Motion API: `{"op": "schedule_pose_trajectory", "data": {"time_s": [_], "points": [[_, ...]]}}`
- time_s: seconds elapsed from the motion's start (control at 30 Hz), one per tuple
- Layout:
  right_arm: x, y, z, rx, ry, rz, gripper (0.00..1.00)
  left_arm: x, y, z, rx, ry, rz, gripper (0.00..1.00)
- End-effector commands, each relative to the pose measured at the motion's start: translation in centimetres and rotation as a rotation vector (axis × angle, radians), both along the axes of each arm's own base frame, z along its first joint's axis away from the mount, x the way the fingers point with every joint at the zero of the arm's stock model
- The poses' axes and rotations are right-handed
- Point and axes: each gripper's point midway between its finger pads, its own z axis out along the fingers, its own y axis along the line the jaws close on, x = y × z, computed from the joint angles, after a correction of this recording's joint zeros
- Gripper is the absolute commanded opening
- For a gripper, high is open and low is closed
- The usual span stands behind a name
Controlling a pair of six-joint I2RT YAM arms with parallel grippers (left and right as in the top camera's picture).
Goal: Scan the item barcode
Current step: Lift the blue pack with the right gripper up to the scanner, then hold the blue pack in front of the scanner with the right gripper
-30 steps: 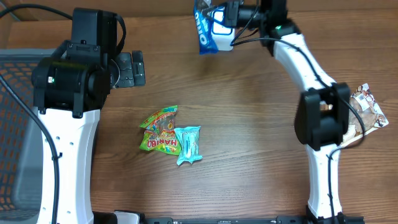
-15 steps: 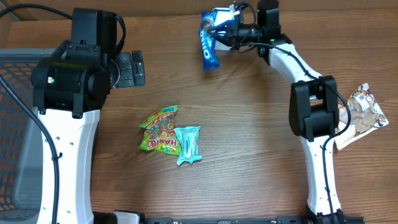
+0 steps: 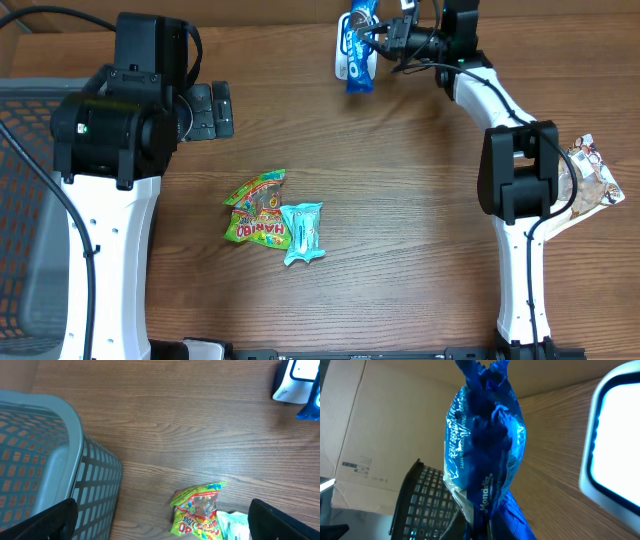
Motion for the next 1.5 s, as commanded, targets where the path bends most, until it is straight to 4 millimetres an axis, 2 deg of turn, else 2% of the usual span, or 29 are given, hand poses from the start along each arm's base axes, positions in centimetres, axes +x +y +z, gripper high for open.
{"op": "schedule_pose_trajectory", "data": {"time_s": [0.0,0.17,0.63,0.83,1.07,1.2,1.27,1.47], "points": [[0.0,0.4,-0.6,0.009,0.026,0.008,0.04,0.1,0.3,0.4,0.022,-0.006,-0.007,1.0],[0.1,0.4,-0.8,0.009,0.041,0.001,0.04,0.1,0.3,0.4,0.022,-0.006,-0.006,1.0],[0.3,0.3,-4.0,-0.026,0.109,-0.035,0.04,0.1,0.3,0.4,0.022,-0.006,-0.006,1.0],[0.0,0.9,-5.3,-0.026,0.124,-0.016,0.04,0.1,0.3,0.4,0.022,-0.006,-0.007,1.0],[-0.7,1.3,-3.5,0.014,0.038,0.05,0.04,0.1,0.3,0.4,0.022,-0.006,-0.006,1.0],[-1.2,1.3,-3.2,0.027,0.04,0.085,0.04,0.1,0.3,0.4,0.022,-0.006,-0.006,1.0],[-2.0,1.6,-2.3,0.044,0.011,0.138,0.04,0.1,0.3,0.4,0.022,-0.006,-0.006,1.0],[-4.4,2.2,1.9,0.095,-0.03,0.273,0.04,0.1,0.3,0.4,0.022,-0.006,-0.006,1.0]]}}
